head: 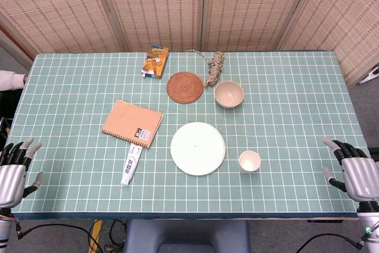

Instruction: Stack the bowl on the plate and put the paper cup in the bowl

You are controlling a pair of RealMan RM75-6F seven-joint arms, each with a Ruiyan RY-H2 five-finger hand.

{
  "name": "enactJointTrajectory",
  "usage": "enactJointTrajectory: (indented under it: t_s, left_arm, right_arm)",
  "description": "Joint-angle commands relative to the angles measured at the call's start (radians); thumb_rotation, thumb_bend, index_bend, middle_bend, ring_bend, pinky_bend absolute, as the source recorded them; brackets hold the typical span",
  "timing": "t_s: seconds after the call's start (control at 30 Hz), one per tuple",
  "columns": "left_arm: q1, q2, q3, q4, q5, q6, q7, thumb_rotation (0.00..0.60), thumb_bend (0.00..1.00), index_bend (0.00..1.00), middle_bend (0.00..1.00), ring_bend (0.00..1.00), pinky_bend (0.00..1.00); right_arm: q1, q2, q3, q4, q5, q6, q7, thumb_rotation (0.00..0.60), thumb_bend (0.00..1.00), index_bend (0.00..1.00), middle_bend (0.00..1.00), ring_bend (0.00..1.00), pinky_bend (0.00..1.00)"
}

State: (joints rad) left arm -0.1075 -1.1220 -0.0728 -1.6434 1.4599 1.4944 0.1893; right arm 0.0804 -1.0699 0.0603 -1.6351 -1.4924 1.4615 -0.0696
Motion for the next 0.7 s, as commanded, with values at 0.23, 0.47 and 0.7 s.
enactJointTrajectory:
  t_s: [0.23,0.47,0.7]
  left_arm:
    - [-0.003,-0.002,-0.001,0.0,0.005,0.002,0.001,0.6,0.34,0.15,0.08,0.11,0.07]
    - [-0.003,-0.001,-0.001,-0.004,0.003,0.003,0.005,0.6,0.34,0.14,0.08,0.1,0.07]
    - [-0.002,0.003,0.002,-0.005,-0.003,-0.003,0.005,0.6,0.34,0.14,0.08,0.1,0.07]
  right_arm:
    - [0.002,0.0,-0.001,0.001,-0.004,-0.001,0.004,0.6,0.3,0.2,0.25,0.23,0.33]
    - [0.002,0.001,-0.001,0.0,-0.006,0.0,0.003,0.6,0.3,0.2,0.25,0.23,0.33]
    - [0.008,0.011,0.001,-0.011,-0.007,-0.007,0.003,0.6,0.3,0.2,0.25,0.23,0.33]
